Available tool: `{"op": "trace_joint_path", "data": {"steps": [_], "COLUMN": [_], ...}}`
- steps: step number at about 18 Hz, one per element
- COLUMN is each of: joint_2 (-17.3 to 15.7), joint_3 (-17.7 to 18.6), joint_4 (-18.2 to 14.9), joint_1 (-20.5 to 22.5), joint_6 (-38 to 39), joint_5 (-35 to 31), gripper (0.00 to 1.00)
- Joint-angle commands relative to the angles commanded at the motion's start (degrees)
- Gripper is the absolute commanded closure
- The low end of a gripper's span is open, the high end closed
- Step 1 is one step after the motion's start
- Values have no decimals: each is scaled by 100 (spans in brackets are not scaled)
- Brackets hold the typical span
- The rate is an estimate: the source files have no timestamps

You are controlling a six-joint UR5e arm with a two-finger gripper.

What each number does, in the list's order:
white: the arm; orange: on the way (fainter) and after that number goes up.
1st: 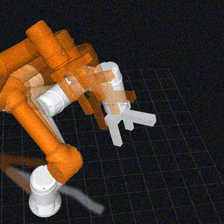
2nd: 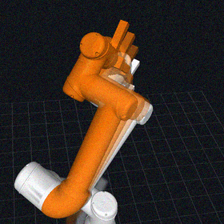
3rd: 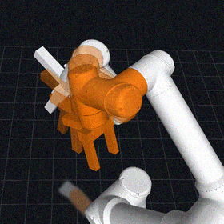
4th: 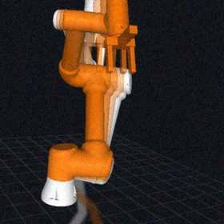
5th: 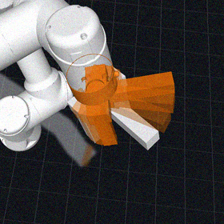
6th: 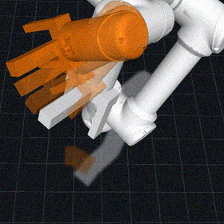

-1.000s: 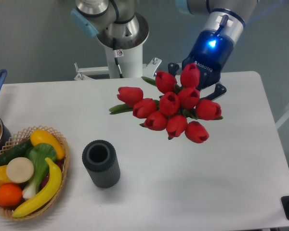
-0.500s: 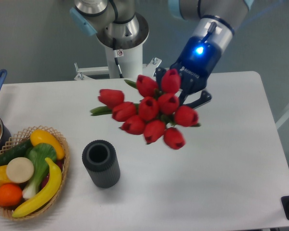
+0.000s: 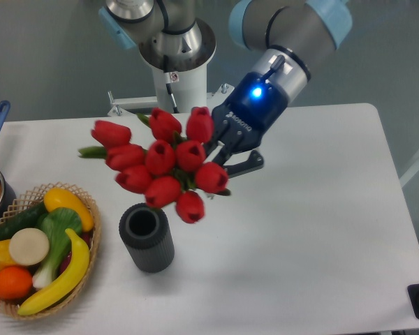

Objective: Insert the flowers into the vase
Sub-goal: 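Carry the red tulip bunch with the gripper over the black vase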

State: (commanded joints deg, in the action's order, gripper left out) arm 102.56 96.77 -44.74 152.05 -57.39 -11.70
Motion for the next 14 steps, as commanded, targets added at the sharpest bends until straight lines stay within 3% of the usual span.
{"op": "trace_joint_path", "data": {"steps": [6,14], "joint_2": [62,414], "joint_3": [132,316], "joint_4": [0,0], "joint_1": [-281,-536], "joint_6": [-193,-835], "joint_5": [80,484], "gripper": [87,87]}}
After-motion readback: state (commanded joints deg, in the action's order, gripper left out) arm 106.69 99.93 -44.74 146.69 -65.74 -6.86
